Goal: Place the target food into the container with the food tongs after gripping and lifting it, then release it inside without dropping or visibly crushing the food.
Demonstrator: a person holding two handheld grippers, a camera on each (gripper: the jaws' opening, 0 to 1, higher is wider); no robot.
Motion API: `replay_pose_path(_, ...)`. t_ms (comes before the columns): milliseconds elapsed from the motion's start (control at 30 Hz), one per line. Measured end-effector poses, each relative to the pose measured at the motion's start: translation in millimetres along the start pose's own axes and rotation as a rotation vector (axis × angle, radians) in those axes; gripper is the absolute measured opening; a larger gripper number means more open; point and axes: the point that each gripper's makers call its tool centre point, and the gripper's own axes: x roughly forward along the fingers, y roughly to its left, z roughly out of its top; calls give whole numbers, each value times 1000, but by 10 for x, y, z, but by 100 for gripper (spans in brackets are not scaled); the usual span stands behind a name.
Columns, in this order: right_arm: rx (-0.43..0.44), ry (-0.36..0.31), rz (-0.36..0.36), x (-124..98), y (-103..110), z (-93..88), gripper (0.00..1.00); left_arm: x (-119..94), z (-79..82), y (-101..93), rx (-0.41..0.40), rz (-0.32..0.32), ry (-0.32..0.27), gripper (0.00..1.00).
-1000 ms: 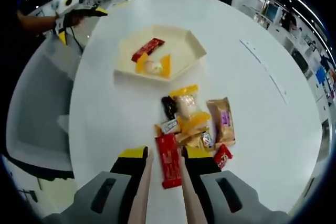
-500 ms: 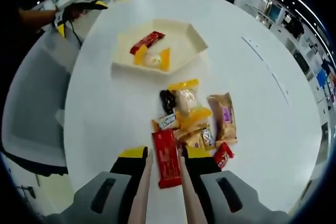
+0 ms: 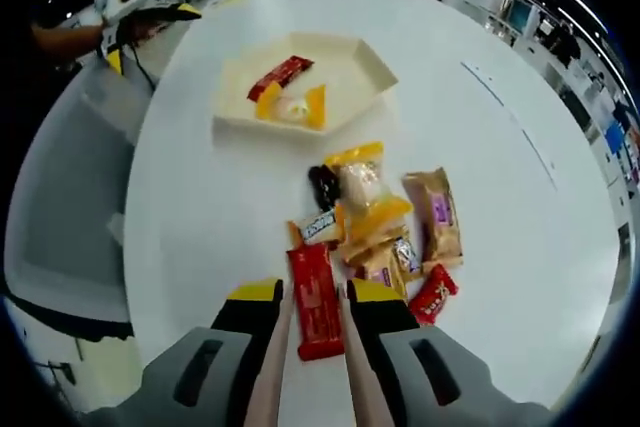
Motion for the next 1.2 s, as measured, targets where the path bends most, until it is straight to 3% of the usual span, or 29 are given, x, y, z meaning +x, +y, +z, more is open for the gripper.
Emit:
replay_pose_path(133, -7, -17, -14, -5, -13, 44, 25, 3, -8, -7, 3, -2, 5, 91)
replay_pose_path(233, -24, 5, -31, 6, -27, 31, 23, 5, -5, -12, 3, -5, 4, 91)
replay_pose_path(733, 33, 14, -30, 6, 8, 40, 22, 4, -1, -8, 6, -2, 3, 90)
replay_pose_path(1200, 49, 3, -45, -131, -51, 100, 22, 5, 3, -12, 11, -3, 3, 90)
